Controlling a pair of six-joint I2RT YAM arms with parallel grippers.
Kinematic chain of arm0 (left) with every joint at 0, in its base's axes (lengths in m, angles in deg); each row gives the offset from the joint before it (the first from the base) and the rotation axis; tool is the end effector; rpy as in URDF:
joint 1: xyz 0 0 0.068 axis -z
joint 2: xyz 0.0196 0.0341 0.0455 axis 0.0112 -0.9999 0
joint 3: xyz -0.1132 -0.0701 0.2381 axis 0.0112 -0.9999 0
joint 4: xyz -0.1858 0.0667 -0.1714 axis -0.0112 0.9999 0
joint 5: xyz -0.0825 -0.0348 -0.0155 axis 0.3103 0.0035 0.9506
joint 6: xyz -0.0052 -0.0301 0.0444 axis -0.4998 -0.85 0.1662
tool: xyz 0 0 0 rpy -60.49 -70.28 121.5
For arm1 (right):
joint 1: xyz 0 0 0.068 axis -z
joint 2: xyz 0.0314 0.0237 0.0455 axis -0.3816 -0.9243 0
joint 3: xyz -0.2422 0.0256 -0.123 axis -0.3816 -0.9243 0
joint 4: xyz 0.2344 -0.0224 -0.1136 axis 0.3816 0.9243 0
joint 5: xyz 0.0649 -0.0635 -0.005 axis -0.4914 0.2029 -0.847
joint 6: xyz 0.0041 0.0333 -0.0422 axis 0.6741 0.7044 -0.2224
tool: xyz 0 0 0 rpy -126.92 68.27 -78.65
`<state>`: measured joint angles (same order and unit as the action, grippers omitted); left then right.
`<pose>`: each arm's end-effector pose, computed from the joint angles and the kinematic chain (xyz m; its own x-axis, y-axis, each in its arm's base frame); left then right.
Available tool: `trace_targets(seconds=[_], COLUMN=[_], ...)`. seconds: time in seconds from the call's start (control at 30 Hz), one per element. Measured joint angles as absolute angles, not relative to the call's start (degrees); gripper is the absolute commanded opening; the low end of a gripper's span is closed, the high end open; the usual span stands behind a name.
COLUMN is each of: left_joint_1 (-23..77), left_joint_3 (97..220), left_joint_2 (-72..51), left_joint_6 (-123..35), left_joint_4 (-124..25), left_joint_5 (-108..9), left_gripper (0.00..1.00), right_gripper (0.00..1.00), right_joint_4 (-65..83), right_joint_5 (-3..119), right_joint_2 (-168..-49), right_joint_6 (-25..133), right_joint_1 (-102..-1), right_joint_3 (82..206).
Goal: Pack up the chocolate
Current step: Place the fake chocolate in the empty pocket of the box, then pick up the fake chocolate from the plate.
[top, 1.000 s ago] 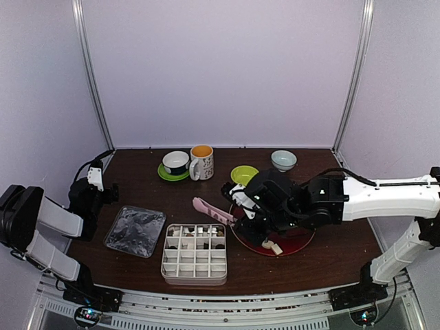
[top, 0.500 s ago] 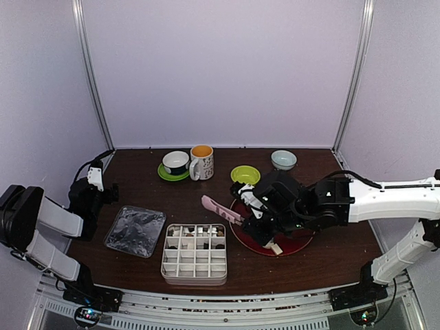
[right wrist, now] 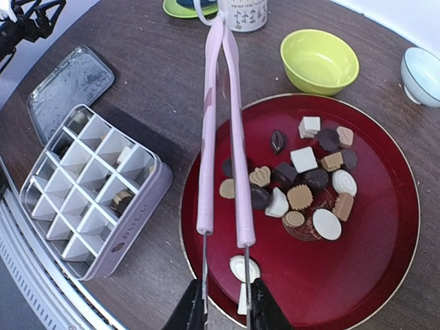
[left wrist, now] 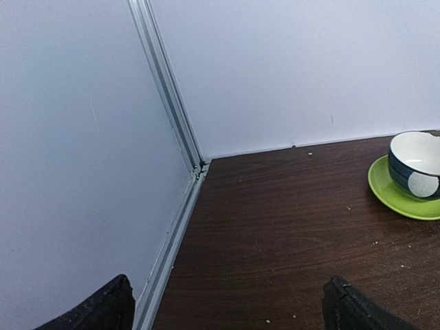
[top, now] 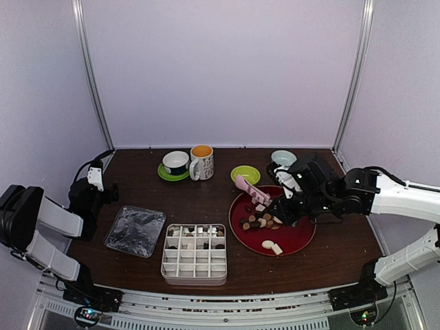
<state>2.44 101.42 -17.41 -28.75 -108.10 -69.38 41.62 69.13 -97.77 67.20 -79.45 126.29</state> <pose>0.2419 -0.0004 0.1615 -0.1156 0.0717 -0.9907 -0.1644 0.9822 0.0903 0.1430 0.2159 0.2916 -0.6387 -0.3622 -0.6788 -0.6319 0.7503 0.1942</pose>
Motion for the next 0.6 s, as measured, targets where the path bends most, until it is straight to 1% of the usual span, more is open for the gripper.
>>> trace_targets(seconds=[0.3, 0.6], left_joint_1=[2.44, 2.44], left_joint_3=[101.42, 101.42], left_joint_2=[-17.41, -17.41], left_joint_6=[-28.75, -28.75], left_joint_4=[-108.08, -108.10], left_joint_5=[-69.38, -69.38], left_gripper=[0.98, 0.98], right_gripper=[0.21, 0.21], right_joint_4=[45.66, 48.90], right_joint_5=[68.43, 67.41], right_joint_2=[-91.67, -90.19], right_joint_6=[68.77, 69.01], right_joint_1=[-77.24, -76.43], right_joint_3=[121.42, 120.04])
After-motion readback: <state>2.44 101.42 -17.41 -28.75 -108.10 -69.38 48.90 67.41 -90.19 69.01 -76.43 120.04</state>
